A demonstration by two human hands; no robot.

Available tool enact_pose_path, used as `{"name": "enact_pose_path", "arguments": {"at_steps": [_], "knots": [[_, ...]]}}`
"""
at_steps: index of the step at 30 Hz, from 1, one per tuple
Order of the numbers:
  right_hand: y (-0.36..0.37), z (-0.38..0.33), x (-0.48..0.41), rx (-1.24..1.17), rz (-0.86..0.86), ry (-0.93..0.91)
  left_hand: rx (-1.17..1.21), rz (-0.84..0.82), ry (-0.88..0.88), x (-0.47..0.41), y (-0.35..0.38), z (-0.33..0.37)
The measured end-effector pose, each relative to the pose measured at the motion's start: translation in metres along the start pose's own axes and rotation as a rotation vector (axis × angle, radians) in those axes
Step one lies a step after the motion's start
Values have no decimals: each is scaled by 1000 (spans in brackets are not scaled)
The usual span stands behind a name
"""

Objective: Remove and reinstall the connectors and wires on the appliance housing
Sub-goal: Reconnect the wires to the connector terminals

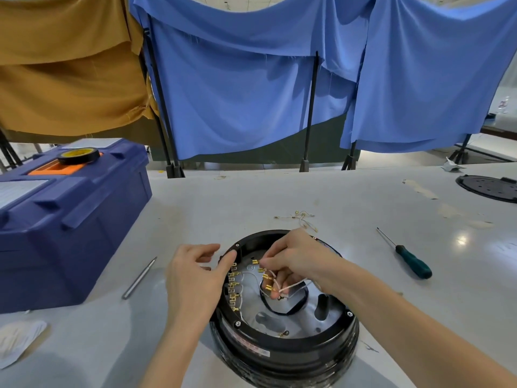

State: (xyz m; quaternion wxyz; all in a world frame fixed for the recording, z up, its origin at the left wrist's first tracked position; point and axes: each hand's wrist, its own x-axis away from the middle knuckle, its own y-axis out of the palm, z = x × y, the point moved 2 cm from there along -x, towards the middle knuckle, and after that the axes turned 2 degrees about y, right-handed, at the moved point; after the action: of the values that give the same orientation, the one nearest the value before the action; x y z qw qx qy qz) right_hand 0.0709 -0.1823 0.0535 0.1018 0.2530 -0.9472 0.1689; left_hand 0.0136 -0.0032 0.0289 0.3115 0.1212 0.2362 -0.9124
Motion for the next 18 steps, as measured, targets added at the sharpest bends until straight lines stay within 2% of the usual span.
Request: {"name": "enact_pose_path", "arguments": {"at_steps": [4,11,18], "knots": [[10,-5,-9,13,-26,54,77,9,-119,5,3,-11],[20,-6,-22,24,49,62,71,112,-110,10,4,-13],[28,-5,-24,10,71,67,153,106,-156,13,5,-14]]}}
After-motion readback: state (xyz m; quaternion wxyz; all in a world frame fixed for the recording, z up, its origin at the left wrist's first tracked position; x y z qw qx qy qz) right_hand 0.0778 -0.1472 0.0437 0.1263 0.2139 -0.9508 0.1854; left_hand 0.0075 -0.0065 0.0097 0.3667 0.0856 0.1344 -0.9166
